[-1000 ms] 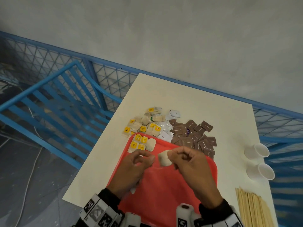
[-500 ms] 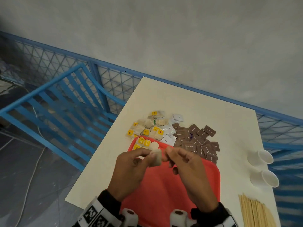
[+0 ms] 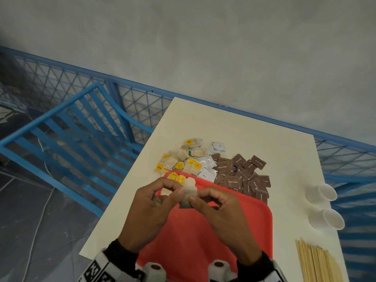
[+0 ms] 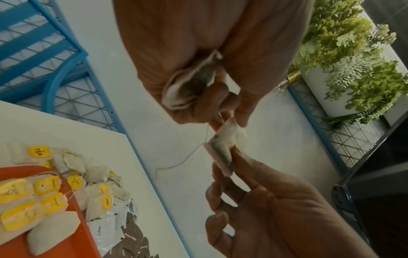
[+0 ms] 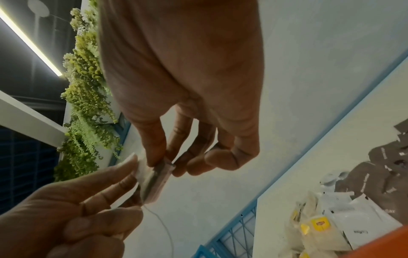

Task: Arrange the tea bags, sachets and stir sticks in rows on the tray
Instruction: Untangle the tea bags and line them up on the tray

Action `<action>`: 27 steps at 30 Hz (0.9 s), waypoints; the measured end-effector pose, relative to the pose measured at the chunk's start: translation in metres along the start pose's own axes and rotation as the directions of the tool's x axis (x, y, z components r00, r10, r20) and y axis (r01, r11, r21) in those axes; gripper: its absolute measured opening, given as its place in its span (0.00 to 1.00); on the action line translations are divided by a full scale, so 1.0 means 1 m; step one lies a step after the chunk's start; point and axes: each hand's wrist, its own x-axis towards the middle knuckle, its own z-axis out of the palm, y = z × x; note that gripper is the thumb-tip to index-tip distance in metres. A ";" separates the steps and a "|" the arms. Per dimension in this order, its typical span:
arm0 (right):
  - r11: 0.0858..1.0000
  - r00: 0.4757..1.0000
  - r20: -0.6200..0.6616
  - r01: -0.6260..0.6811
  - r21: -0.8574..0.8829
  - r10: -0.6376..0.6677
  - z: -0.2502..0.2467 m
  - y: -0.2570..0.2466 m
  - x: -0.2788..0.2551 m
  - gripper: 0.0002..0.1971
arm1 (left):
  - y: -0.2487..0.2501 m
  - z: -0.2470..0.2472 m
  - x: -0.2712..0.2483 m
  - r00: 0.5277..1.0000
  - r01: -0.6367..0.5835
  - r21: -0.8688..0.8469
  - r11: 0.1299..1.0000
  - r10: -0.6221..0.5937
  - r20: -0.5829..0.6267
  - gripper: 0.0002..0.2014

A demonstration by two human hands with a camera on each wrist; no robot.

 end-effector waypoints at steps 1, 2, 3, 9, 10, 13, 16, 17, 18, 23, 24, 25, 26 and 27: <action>1.000 1.000 0.004 0.005 0.009 -0.005 -0.001 0.000 0.000 0.02 | 0.002 0.001 0.001 1.000 -0.002 -0.001 1.000 0.002 0.003 0.05; 1.000 1.000 0.011 0.013 0.018 -0.014 -0.002 0.000 -0.001 0.05 | 0.002 0.001 0.002 1.000 -0.010 0.002 1.000 0.010 0.001 0.05; 1.000 1.000 0.023 0.018 0.018 -0.018 -0.003 0.000 0.000 0.10 | 0.003 0.001 0.002 0.999 -0.032 0.006 0.999 0.032 -0.003 0.05; 0.994 0.999 0.007 0.047 -0.094 -0.047 -0.006 -0.001 0.003 0.13 | 0.000 -0.003 0.006 0.994 -0.096 0.057 0.994 0.099 -0.054 0.07; 0.994 0.999 0.013 0.045 -0.103 -0.044 -0.005 0.000 0.004 0.14 | -0.001 -0.005 0.007 0.994 -0.097 0.056 0.994 0.099 -0.044 0.07; 0.990 0.996 0.068 0.073 -0.124 -0.065 0.004 0.001 0.002 0.10 | -0.001 -0.006 0.006 0.992 -0.122 0.078 0.989 0.122 -0.004 0.12; 0.994 0.997 0.031 0.068 -0.083 -0.066 0.013 0.007 0.000 0.03 | -0.002 -0.007 0.005 0.999 -0.041 0.050 0.998 0.043 -0.027 0.09; 0.997 0.999 0.011 0.053 -0.063 -0.052 0.015 0.009 -0.001 0.04 | -0.004 -0.007 0.004 1.000 -0.002 0.032 0.999 0.002 -0.016 0.07; 0.998 0.999 -0.002 0.037 -0.057 -0.037 0.017 0.011 -0.001 0.05 | -0.006 -0.008 0.003 0.999 0.034 0.019 0.999 -0.034 0.001 0.06; 0.987 0.997 0.061 -0.039 -0.156 0.049 0.023 0.027 -0.004 0.04 | -0.025 -0.018 -0.001 0.991 0.134 0.071 0.988 -0.134 0.001 0.03; 0.982 0.995 0.068 -0.061 -0.179 0.074 0.024 0.034 -0.003 0.04 | -0.029 -0.020 -0.001 0.988 0.152 0.086 0.985 -0.151 -0.013 0.02; 0.978 0.993 0.058 -0.087 -0.189 0.100 0.025 0.042 0.000 0.06 | -0.034 -0.023 -0.001 0.986 0.167 0.103 0.981 -0.164 -0.033 0.03; 0.975 0.991 0.025 -0.124 -0.187 0.131 0.027 0.050 0.005 0.09 | -0.038 -0.026 -0.001 0.982 0.184 0.121 0.976 -0.177 -0.065 0.04; 0.968 0.985 -0.027 -0.175 -0.180 0.172 0.029 0.060 0.011 0.12 | -0.042 -0.030 0.000 0.975 0.209 0.128 0.969 -0.197 -0.102 0.06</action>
